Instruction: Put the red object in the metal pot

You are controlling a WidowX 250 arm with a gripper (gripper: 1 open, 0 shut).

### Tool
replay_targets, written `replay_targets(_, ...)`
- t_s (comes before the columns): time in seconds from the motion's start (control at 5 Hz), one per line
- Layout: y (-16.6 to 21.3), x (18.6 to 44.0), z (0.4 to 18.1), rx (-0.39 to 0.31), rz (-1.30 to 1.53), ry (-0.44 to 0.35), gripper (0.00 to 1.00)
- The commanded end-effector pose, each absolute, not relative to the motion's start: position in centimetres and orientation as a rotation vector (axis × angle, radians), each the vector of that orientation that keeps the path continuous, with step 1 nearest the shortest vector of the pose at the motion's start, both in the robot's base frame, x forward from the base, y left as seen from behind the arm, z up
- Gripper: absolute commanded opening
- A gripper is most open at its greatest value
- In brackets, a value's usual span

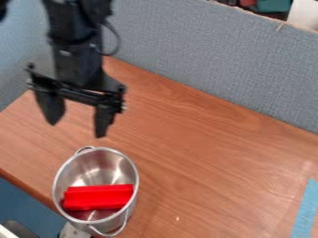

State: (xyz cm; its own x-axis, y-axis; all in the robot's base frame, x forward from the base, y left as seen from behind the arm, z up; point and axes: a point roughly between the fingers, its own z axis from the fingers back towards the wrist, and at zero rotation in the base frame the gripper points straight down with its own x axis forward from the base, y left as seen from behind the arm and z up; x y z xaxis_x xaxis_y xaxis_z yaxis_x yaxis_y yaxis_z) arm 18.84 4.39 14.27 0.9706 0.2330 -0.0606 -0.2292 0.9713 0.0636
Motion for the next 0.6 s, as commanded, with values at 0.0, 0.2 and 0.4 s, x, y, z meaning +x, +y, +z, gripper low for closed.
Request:
replay_targets(0.0,1.0,18.8,13.4,0.049,0.182,0.045,1.00)
replay_targets(0.2,-1.1,18.4,12.2,0.043,0.127,0.059,1.00)
replay_targets(0.4,-3.9,21.4,13.3,0.044,0.008,0.064,1.00)
